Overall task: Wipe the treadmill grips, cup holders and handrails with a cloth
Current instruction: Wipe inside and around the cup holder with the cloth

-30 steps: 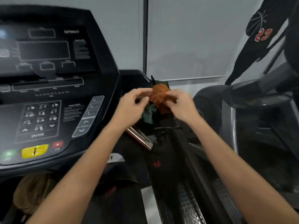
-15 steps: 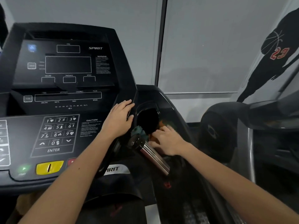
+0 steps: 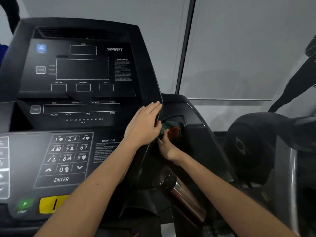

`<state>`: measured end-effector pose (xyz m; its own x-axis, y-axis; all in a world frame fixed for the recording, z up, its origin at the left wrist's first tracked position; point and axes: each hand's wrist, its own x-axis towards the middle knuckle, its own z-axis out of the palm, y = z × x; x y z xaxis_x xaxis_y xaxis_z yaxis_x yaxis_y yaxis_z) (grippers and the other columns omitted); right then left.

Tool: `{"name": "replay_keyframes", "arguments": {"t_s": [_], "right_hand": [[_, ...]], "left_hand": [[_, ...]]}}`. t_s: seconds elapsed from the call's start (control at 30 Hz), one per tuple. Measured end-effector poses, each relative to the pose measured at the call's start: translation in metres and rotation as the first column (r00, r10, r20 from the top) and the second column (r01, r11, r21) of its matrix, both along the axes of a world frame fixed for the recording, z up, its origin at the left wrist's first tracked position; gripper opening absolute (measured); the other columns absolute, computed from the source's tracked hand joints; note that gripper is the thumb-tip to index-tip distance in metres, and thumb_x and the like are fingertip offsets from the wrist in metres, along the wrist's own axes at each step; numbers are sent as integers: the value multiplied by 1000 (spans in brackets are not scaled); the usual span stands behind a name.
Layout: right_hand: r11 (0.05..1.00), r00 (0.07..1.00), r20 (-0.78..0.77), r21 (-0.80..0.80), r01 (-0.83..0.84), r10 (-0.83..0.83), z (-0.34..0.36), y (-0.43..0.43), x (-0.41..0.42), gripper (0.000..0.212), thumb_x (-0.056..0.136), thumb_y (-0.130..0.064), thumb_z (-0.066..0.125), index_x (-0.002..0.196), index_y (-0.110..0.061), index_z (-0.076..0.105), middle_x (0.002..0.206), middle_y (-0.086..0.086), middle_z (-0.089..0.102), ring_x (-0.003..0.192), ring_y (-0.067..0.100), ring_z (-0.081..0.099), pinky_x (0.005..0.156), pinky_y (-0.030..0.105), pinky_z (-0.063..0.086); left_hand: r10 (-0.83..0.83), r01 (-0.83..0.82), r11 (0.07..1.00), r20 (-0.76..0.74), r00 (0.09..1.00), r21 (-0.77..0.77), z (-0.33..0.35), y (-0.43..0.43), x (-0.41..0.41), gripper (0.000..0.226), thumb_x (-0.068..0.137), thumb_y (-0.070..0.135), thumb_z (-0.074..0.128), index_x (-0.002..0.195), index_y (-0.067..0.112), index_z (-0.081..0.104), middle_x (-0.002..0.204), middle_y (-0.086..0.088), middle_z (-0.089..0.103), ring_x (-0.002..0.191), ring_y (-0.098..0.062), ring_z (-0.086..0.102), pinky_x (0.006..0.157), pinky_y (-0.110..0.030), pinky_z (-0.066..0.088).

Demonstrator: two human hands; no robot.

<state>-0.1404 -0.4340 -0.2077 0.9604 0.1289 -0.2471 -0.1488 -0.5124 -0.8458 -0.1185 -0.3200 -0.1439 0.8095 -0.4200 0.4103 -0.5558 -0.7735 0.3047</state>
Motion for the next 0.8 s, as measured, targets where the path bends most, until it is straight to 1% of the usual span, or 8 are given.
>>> {"name": "replay_keyframes", "arguments": {"t_s": [0.07,0.13,0.23,0.37,0.47,0.6,0.7,0.8], "right_hand": [[989,993,35,-97,-109,113,4,-11,-12,65,101,-21,32,146,-12,-15,156,19,5,141,25,21,116,33,15],[909,970,10,-351,-225,245,13,-27,-32,58,101,-28,31,149,-21,1,148,16,34,115,19,52,108,35,32],[739,923,-58,-581,-342,381,22,-39,-52,49,100,-31,28,146,-23,14,142,7,43,116,31,52,99,38,41],[911,951,14,-292,-293,310,6,-21,-22,68,101,-25,28,144,-16,-24,157,11,1,143,27,15,116,31,18],[991,994,25,-82,-105,107,-4,-4,3,70,100,-9,27,136,-2,-32,150,22,-24,142,29,-16,117,36,0],[987,985,122,-117,-106,120,-2,-16,-11,62,99,-16,38,149,-10,3,155,9,16,143,19,14,115,23,16],[891,956,107,-403,-210,274,14,-46,-41,29,95,-20,45,123,-21,52,111,4,64,102,20,60,87,27,45],[778,930,16,-553,-299,368,36,-64,-51,17,90,-23,48,80,-12,55,71,2,59,67,15,56,69,35,46]], "left_hand": [[-3,3,1000,-3,1000,8,3,-2,8,59,95,25,44,147,16,21,155,3,20,143,-9,13,116,-25,4],[-8,8,1000,-2,1000,3,6,-3,15,59,95,26,45,147,15,21,155,3,21,143,-10,13,117,-26,5],[-24,24,1000,7,1000,-5,8,-5,21,60,94,25,46,147,14,21,155,4,19,144,-10,10,117,-27,5],[-33,33,999,12,999,-8,9,-6,25,61,93,25,46,148,16,19,157,6,14,144,-8,5,116,-29,2],[-36,37,999,22,999,-9,10,-7,28,60,93,25,48,147,16,23,156,5,16,144,-9,5,116,-30,3],[-29,30,999,31,999,-36,15,-10,35,62,89,24,53,145,16,28,155,5,18,144,-10,3,115,-29,-1],[-14,14,1000,44,999,-19,18,-15,43,63,88,26,53,145,17,28,156,6,16,144,-9,-1,113,-28,-8],[4,-5,1000,59,998,13,17,-14,45,62,90,28,49,146,18,25,157,7,11,144,-9,-4,113,-30,-9]]}}
